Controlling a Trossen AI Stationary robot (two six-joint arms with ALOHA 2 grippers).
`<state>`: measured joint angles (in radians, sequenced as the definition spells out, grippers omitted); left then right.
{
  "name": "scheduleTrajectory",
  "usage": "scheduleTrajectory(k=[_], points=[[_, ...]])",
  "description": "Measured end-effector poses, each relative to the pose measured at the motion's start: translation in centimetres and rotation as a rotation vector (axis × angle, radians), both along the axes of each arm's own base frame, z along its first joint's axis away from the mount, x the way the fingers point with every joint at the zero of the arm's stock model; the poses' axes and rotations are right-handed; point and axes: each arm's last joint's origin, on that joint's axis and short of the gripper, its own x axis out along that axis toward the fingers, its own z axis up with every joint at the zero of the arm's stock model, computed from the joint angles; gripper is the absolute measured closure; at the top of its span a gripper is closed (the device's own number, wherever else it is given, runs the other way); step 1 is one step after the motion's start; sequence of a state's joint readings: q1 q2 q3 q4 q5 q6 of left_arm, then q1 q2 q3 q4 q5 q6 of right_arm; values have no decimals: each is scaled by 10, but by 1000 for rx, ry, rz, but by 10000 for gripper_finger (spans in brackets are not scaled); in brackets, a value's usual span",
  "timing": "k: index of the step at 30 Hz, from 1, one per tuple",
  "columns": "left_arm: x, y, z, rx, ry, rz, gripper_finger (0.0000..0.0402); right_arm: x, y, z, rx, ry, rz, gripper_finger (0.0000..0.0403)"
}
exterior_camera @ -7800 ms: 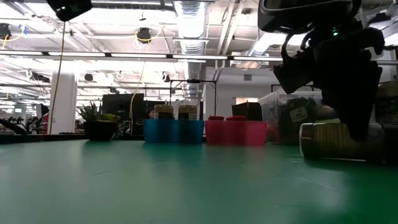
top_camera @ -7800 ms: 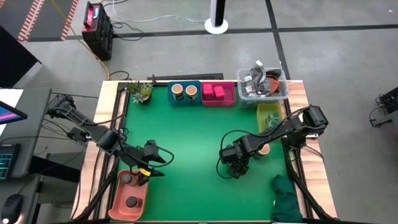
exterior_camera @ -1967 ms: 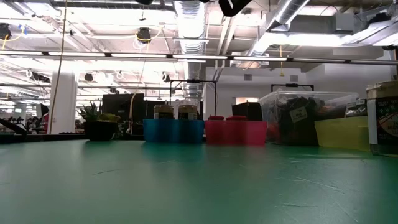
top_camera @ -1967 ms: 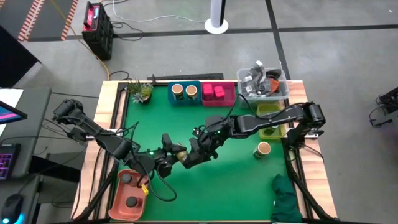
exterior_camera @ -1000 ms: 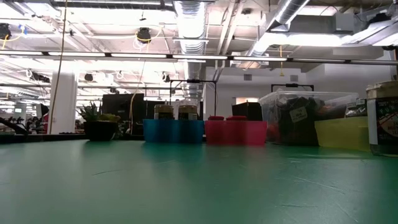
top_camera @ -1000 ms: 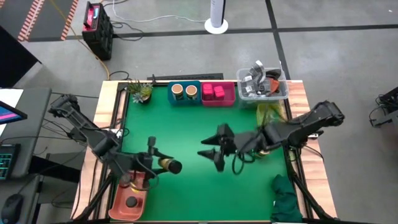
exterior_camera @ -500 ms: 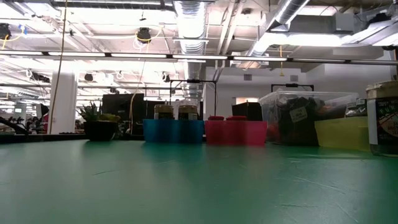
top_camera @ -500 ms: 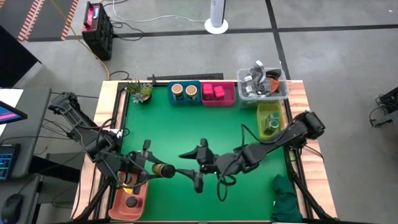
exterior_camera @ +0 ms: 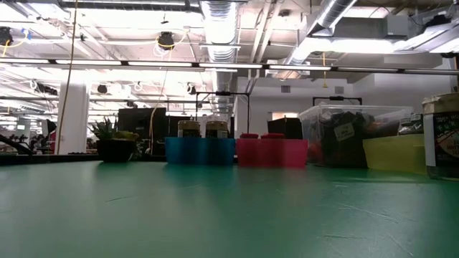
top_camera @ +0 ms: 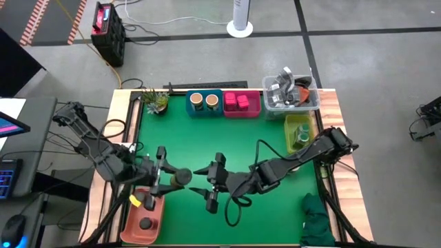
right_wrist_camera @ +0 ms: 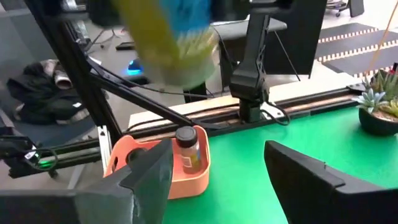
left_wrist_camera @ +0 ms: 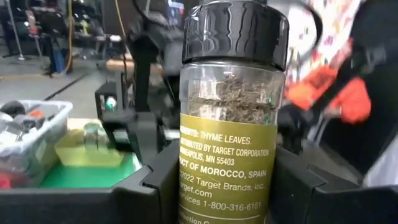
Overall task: Sort spices by type
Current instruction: Put the black spice bottle into the orange bin
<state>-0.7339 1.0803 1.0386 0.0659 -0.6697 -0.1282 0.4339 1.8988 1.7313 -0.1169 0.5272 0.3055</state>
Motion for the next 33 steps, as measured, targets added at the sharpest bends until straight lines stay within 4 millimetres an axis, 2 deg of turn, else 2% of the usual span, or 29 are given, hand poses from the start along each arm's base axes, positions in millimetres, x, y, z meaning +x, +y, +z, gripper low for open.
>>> scheduleTrajectory(k=[6,14,23,30,33], points=[[4,7,7,-56,-59,33,222,0,0,7,-1,-31,5,124],[4,7,7,-57,-57,33,222,-5,0,52,-109,-104,-12,124],[4,7,13,-58,-107,-6,221,-15,-6,94,-105,-132,5,123],[4,6,13,-23,-110,-5,221,-21,-11,118,-75,-197,72,94],[4,7,12,12,-111,-2,221,-21,-14,120,-72,-203,67,75]])
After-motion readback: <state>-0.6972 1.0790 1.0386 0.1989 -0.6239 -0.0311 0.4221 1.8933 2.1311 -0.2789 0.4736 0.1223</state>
